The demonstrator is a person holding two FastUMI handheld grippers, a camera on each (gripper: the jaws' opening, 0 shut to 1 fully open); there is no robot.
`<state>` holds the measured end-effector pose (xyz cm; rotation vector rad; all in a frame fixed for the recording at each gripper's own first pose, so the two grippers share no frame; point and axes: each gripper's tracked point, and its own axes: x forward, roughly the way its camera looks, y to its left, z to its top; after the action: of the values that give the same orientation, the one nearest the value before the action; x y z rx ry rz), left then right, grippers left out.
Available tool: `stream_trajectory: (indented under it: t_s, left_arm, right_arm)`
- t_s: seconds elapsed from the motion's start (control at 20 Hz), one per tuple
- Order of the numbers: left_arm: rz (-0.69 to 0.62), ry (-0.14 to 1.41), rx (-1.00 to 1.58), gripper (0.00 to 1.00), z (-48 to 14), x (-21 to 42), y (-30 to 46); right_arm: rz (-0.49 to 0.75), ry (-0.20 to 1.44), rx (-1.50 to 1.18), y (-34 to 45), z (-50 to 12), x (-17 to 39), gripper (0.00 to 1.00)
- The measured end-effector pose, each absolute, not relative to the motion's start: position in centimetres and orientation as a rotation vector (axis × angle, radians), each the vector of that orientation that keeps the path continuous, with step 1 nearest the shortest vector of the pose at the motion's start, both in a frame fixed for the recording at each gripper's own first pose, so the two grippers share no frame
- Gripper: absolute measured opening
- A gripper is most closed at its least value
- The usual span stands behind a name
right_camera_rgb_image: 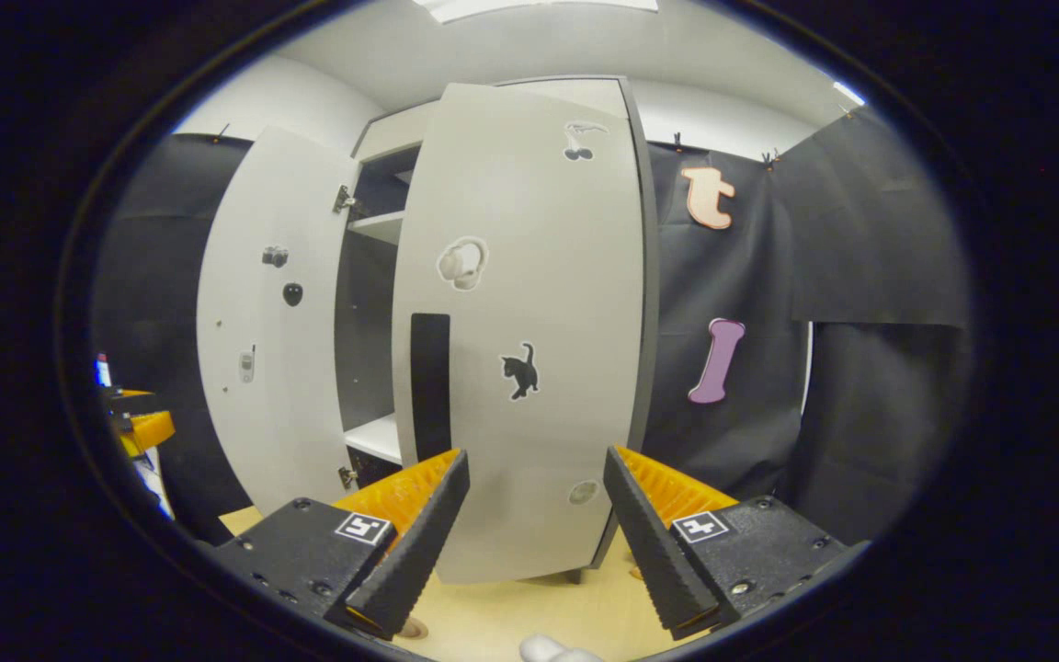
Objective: Grasp the bottle in the cabinet with the left hand and place it on the coaster, then close the right door with the right hand and the left door with the left hand.
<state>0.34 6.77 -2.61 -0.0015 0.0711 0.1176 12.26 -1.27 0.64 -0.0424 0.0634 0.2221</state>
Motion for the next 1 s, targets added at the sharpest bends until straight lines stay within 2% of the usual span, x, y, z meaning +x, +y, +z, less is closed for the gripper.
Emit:
stream_trajectory:
  t_s: [0.65, 1.0]
  left_arm:
    - [0.208, 0.044, 0.055, 0.97, -1.4, 4.6, 20.8]
    - [0.193, 0.018, 0.09, 0.96, -0.3, 8.0, 22.7]
  right_arm:
    - [0.152, 0.198, -0.008, 2.7, -7.1, 2.8, 0.96]
    - [0.094, 0.232, -0.016, 3.0, -8.3, 0.3, 0.96]
